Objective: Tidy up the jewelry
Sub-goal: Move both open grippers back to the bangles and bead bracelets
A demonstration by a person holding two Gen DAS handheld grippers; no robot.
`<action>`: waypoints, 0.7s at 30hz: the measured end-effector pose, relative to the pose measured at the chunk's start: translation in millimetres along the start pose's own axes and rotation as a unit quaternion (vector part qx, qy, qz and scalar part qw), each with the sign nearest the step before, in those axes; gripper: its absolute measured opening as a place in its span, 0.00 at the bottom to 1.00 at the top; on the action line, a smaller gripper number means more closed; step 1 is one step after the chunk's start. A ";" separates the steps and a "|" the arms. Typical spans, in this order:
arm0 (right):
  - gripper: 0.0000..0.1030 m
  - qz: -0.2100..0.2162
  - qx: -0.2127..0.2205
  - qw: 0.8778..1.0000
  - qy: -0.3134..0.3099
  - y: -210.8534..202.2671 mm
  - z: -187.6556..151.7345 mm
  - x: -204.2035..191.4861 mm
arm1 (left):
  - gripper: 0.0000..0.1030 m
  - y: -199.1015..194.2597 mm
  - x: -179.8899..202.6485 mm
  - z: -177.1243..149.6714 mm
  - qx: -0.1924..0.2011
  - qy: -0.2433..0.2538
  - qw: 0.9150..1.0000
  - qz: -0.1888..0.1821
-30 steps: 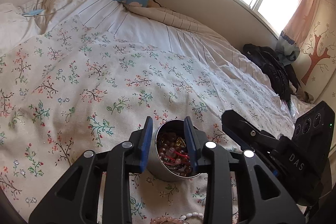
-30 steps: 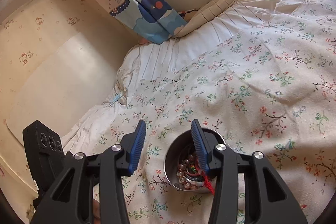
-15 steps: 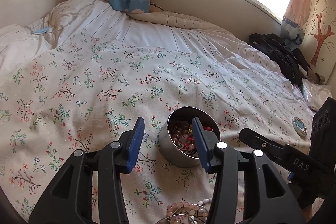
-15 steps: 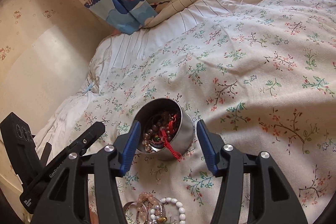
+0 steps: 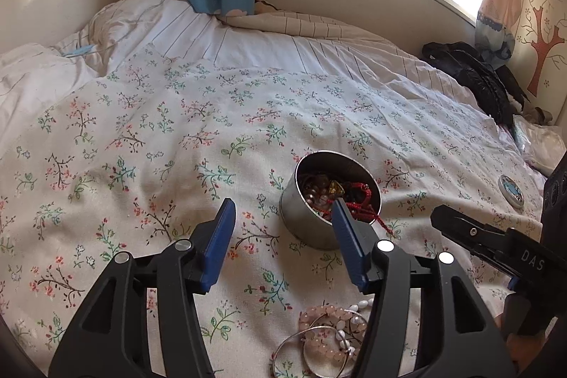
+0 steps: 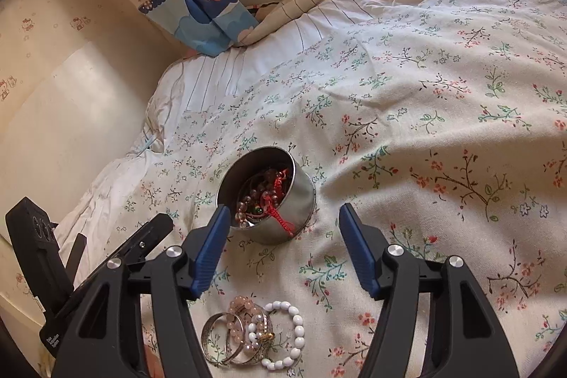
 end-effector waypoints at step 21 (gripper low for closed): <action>0.63 -0.044 -0.073 0.979 -0.184 -4.1 -75.1 -31.1 | 0.52 -12.3 1.3 -94.7 -0.127 0.137 0.982 0.034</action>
Point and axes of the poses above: each gripper's, at about its wrist camera, not at the fingertips, and y roughly the way its jaws point, x to its right, z to its top, the point moved 10 cm from there along y, roughly the way its jaws point, and after that the axes turned 6 degrees about x, right-handed, at the moved point
